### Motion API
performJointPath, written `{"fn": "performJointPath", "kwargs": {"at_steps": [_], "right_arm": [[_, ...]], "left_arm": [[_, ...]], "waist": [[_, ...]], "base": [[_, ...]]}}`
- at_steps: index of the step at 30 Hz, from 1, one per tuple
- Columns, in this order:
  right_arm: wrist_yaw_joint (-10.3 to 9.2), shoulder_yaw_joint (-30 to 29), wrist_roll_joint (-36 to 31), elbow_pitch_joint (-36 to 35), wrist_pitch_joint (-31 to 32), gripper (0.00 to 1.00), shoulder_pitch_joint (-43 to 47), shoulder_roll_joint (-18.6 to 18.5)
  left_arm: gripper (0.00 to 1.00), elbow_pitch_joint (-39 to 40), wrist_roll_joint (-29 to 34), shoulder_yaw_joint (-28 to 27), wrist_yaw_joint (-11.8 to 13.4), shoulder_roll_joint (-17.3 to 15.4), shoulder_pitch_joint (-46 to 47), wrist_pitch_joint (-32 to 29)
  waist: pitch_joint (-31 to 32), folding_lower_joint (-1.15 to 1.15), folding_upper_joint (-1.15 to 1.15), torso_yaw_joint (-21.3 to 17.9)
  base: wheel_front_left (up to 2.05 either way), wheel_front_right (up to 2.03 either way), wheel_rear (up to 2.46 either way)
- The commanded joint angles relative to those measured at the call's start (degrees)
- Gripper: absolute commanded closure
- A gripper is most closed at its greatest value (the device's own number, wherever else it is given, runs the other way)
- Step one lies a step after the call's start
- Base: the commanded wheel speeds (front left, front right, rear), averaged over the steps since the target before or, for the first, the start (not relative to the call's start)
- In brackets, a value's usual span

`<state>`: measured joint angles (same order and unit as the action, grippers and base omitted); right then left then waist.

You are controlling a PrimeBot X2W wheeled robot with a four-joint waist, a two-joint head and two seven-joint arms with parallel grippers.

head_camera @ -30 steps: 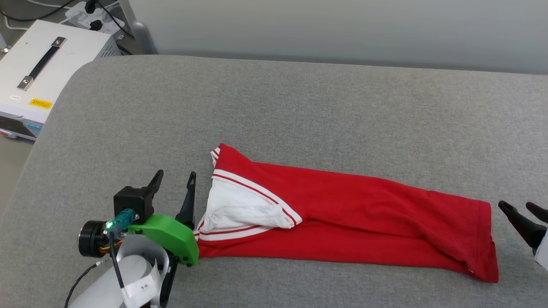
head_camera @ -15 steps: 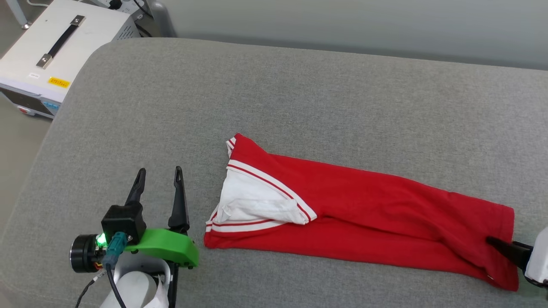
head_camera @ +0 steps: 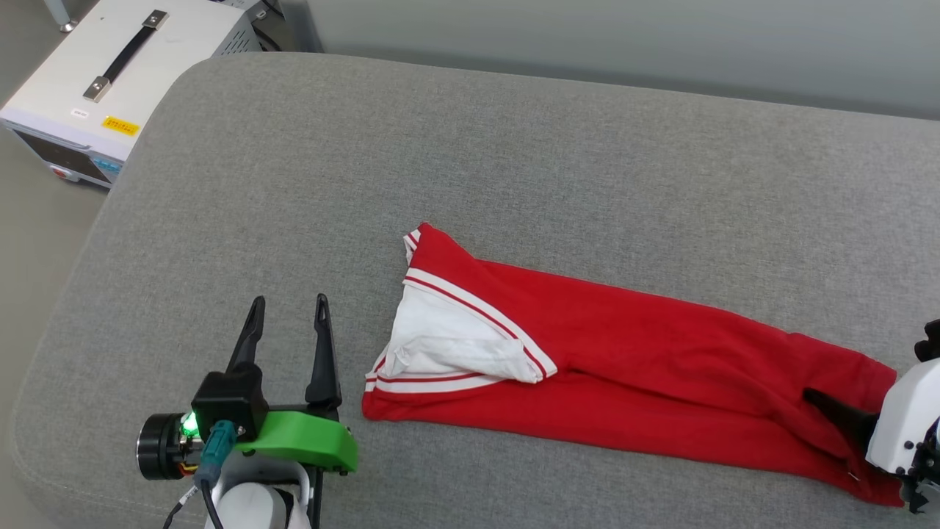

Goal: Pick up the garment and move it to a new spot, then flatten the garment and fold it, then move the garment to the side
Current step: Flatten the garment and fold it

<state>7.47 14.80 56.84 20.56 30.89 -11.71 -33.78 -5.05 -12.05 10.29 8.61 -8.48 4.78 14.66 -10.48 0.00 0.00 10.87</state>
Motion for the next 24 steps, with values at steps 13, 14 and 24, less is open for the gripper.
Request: {"fn": "performJointPath", "kwargs": {"at_steps": [13,14,24], "right_arm": [[0.02,0.6,2.3,6.4,-7.3,1.0,0.4,-6.0],[0.02,0.2,2.4,6.9,-7.5,1.0,0.6,-6.7],[0.02,-1.2,3.2,5.8,-7.8,1.0,4.0,-11.9]], "left_arm": [[0.0,1.1,6.5,-4.2,-4.5,3.6,-3.2,0.3],[0.0,1.2,6.7,-4.2,-4.7,3.7,-3.3,0.3],[0.0,0.4,8.6,-4.9,-6.3,4.4,-4.5,0.3]], "waist": [[2.5,0.0,0.0,-1.2],[2.6,0.0,0.0,-1.2],[4.4,0.0,0.0,-2.5]], "base": [[0.0,0.0,0.0],[0.0,0.0,0.0],[0.0,0.0,0.0]]}}
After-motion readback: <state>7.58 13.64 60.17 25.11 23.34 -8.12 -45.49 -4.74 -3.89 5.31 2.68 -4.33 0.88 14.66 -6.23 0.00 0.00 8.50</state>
